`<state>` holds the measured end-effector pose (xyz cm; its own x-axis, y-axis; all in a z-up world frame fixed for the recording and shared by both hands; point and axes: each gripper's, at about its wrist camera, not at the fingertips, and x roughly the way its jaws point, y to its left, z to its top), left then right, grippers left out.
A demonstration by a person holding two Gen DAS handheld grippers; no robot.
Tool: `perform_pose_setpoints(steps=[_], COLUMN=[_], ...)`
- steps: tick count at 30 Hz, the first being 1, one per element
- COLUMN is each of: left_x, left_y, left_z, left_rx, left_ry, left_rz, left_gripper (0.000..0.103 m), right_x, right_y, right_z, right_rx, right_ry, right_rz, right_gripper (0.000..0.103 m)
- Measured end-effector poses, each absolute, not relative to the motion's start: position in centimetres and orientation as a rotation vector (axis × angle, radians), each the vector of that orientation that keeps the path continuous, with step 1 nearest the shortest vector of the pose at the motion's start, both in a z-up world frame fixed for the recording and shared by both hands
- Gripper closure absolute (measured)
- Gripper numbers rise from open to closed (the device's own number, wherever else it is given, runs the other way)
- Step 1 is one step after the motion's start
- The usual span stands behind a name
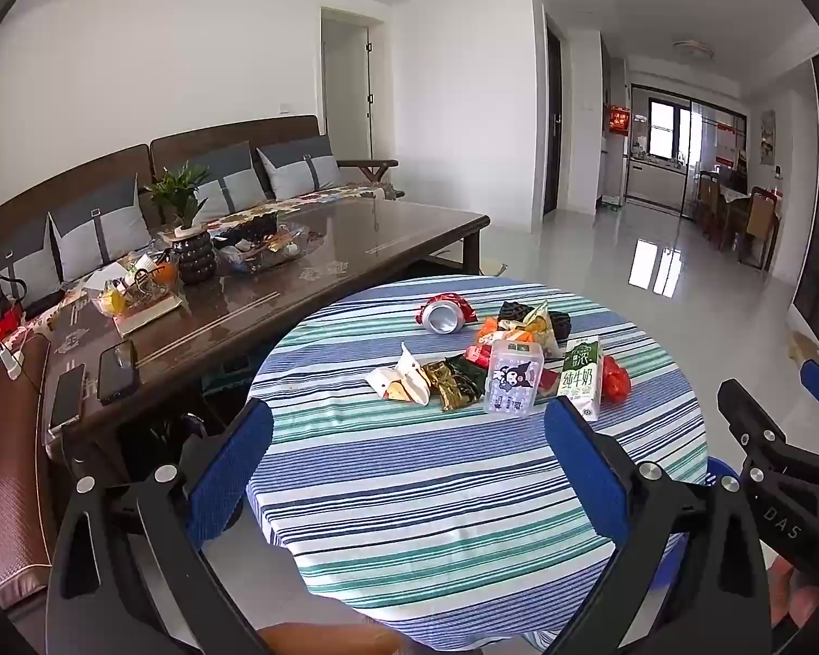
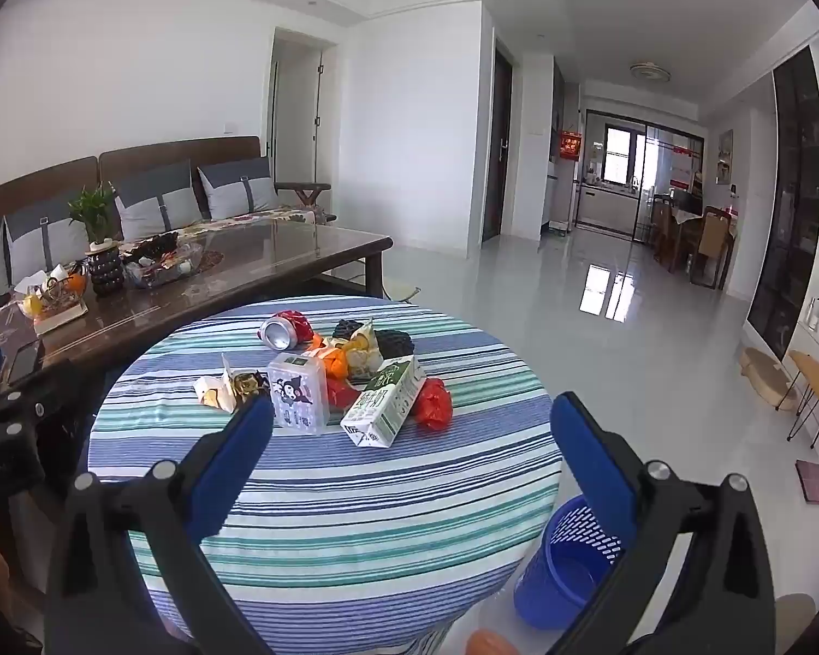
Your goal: Collect trash
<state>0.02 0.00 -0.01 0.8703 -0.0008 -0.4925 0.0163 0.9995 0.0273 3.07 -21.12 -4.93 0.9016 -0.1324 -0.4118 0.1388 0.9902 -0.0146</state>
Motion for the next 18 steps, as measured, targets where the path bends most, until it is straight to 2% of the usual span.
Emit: perform_pose_setpoints(steps=[18], left_x=[0.02], left_y=[-0.07], left_z=[-0.02], left_rx=[0.042], left_ry=[0.518], left_rz=[-0.010], left_gripper=[0.004], right_x=[2.88], right_y=[-21.08], right_z=[-4.76], right_rx=[-0.002], right_ry=[0.426], right_rz=[-0.148], right_gripper=[0.005])
